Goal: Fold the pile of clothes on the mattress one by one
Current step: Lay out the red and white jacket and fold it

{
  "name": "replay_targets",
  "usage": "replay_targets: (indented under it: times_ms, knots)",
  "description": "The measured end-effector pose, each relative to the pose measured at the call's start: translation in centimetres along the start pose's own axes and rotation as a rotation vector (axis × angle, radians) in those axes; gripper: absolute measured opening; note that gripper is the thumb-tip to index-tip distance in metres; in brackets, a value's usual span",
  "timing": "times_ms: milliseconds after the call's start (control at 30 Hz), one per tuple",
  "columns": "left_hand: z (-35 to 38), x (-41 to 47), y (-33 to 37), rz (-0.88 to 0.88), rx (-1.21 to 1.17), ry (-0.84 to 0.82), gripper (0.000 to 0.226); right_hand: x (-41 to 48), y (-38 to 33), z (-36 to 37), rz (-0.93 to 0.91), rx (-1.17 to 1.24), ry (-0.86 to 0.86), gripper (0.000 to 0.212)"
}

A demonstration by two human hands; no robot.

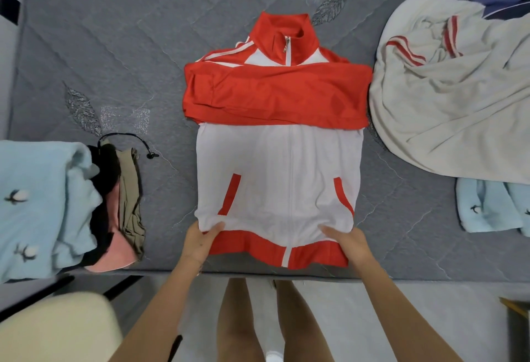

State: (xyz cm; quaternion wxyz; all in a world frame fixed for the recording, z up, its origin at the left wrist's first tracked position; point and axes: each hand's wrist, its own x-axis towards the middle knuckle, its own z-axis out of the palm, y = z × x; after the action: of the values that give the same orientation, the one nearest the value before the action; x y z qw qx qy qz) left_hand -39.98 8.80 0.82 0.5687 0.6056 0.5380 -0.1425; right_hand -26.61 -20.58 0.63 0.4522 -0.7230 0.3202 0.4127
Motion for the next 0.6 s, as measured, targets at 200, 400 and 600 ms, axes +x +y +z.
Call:
replay_targets:
  times_ms: [200, 400, 600]
  knots:
    - [1.5, 2.9, 4.9, 0.088, -0.086, 0.112, 0.039, 1.1, -6.1, 0.7, -0.089, 0.173, -0.014, 0.020]
    - [2.8, 6.8, 9.8, 0.087, -0.265, 0.168, 0.043, 2.8, -12.4, 1.9, -0.112, 0.321, 0.011, 0.016]
    - [3.0, 12.2, 16.4, 0.106, -0.463, 0.144, 0.037, 6.0, -19.3, 3.2, -0.106, 0.646, -0.004, 0.016]
